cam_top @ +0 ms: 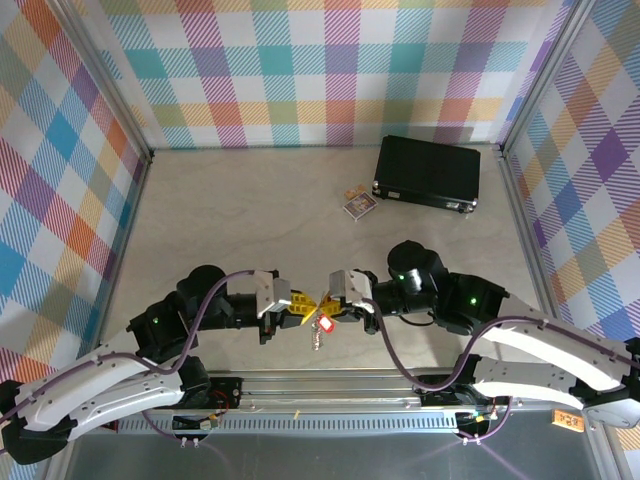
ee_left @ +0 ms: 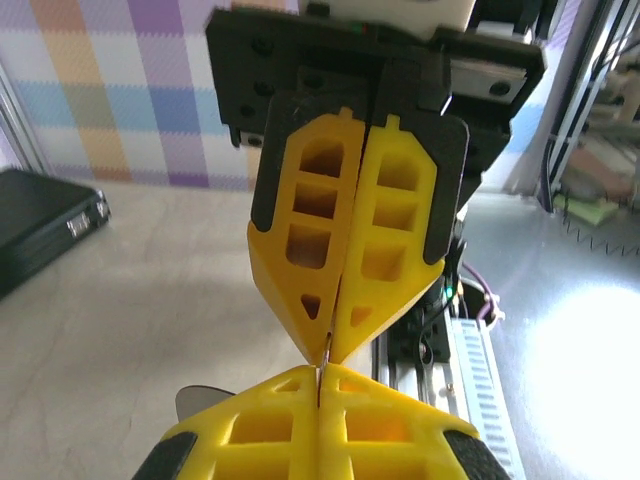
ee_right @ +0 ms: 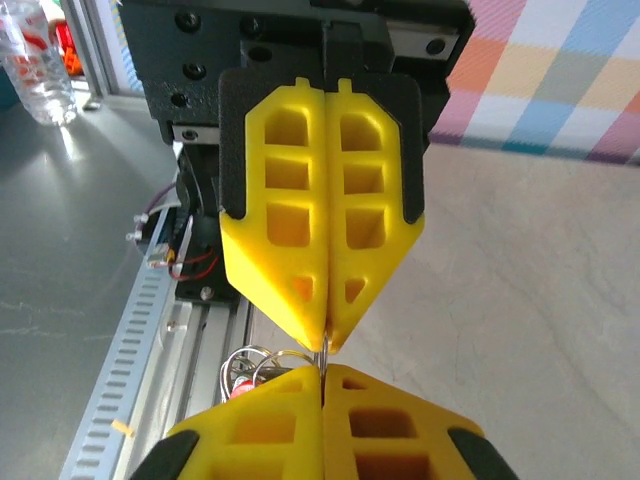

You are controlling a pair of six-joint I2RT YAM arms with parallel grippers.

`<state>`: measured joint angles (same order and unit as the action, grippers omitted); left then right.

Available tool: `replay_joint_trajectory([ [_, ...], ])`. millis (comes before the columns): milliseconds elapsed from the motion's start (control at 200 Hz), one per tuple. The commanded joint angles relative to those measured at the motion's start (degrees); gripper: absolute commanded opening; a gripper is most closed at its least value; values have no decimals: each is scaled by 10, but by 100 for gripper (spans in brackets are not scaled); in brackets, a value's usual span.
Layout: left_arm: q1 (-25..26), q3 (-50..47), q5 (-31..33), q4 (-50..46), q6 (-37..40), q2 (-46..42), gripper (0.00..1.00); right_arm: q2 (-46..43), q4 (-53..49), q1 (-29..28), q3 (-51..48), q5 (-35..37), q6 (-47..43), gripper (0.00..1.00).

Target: Put the keys on the keyring

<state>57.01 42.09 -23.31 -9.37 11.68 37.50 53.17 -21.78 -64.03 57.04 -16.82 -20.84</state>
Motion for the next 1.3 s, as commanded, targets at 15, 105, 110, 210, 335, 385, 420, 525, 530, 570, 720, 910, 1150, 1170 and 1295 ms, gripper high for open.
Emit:
replay_joint_trajectory([
  [15, -4, -31, 14, 108, -39, -27, 0, -41, 100, -9, -40, -38, 57, 14],
  [105, -3, -45, -3, 145, -46, -36, 0, -49, 146, -9, -66, -38, 85, 16],
  [110, -4, -46, -3, 146, -46, -36, 0, -49, 149, -8, -67, -39, 87, 16],
  [210, -3, -67, -7, 189, -55, -43, 0, -48, 180, -9, -84, -52, 105, 16],
  [335, -4, -71, -20, 206, -61, -36, 0, -41, 178, -8, -83, -54, 110, 18],
  [385, -3, -73, -22, 210, -62, -36, 0, -40, 178, -8, -81, -53, 112, 18],
  [420, -4, -74, -23, 211, -63, -36, 0, -40, 178, -8, -81, -50, 112, 18],
  [525, -3, -79, -22, 215, -66, -41, 0, -39, 180, -9, -84, -41, 112, 14],
  [530, -3, -79, -22, 215, -66, -42, 0, -38, 181, -8, -85, -41, 111, 13],
  [570, -4, -79, -22, 215, -67, -43, 0, -38, 180, -9, -85, -37, 110, 10],
  [720, -4, -75, -14, 195, -62, -53, 0, -34, 154, -8, -78, -18, 93, 0],
  [910, -4, -39, 20, 88, -19, -49, 0, -13, 70, -9, -38, 5, 42, 0],
  [1150, -3, 1, 55, -12, 22, -28, 11, 28, -25, -9, 27, -9, -7, 0],
  [1170, -3, 4, 55, -15, 23, -25, 11, 32, -30, -9, 29, -12, -9, 0],
  [1295, -3, 14, 52, -23, 28, -7, 11, 48, -47, -9, 45, -30, -14, 0],
])
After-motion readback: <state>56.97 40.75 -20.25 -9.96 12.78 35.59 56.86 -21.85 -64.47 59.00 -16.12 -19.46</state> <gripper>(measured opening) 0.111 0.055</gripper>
